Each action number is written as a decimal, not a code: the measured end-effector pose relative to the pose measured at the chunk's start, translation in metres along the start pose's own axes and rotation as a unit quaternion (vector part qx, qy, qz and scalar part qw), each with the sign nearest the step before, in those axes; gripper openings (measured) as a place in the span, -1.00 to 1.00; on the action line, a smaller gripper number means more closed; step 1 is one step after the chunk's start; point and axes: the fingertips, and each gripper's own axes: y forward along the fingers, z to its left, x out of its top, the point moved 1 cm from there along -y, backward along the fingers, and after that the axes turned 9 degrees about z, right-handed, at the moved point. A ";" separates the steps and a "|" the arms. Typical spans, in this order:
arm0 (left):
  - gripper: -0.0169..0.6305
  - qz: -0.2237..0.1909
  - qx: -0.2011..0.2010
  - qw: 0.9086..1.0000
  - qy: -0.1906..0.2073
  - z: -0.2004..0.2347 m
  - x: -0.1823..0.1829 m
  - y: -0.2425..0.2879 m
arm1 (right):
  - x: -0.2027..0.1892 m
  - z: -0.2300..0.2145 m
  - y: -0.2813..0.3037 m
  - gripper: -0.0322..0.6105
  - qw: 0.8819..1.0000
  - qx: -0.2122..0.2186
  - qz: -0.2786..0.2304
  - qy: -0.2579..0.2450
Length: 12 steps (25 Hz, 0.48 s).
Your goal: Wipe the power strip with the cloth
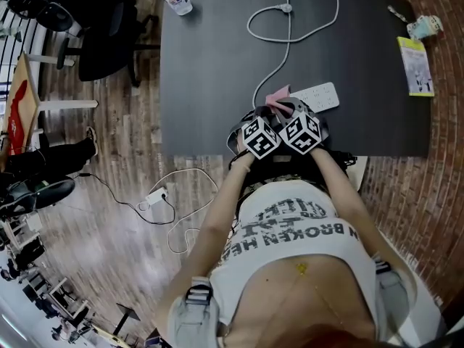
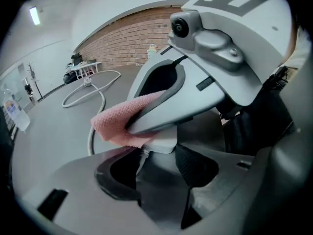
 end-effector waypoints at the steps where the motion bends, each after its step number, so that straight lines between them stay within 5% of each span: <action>1: -0.25 0.000 0.000 1.000 0.000 0.000 -0.001 0.000 | 0.000 0.001 0.000 -0.85 1.000 -0.004 0.000 -0.007; 12: -0.25 -0.002 -0.003 1.000 0.000 0.000 -0.001 0.000 | -0.009 -0.008 -0.003 -0.85 1.000 -0.014 0.000 0.003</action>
